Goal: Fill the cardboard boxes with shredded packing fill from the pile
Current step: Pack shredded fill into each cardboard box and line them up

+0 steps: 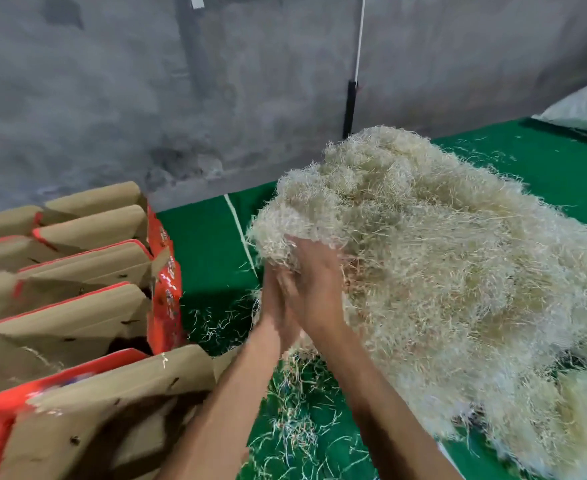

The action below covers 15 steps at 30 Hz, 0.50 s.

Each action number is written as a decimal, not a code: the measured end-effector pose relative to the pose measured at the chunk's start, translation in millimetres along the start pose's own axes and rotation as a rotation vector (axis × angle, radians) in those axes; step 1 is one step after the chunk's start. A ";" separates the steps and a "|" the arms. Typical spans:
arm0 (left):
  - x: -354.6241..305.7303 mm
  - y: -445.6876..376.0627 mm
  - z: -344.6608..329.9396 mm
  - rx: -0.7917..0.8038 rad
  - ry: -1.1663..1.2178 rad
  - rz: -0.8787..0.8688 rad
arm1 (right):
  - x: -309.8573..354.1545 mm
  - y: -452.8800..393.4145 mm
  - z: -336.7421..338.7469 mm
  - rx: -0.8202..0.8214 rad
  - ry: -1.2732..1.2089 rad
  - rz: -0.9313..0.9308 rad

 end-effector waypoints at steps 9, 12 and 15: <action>-111.7 134.0 161.7 -0.202 0.087 -0.146 | 133.6 57.7 -137.7 0.167 -0.467 0.073; -137.3 171.4 182.2 -0.244 0.030 -0.148 | 146.4 75.0 -167.3 0.072 -0.473 -0.120; -146.4 206.0 205.6 -0.224 0.042 -0.098 | 153.4 91.7 -197.9 0.209 -0.645 -0.382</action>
Point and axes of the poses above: each hand's wrist, its own y-axis away from the middle knuckle, its own z-axis out of the back of the hand, x = y × z, the point moved 3 cm from there along -y, towards the middle knuckle, and after that the axes turned 13 degrees about x, right-handed, at the moved point
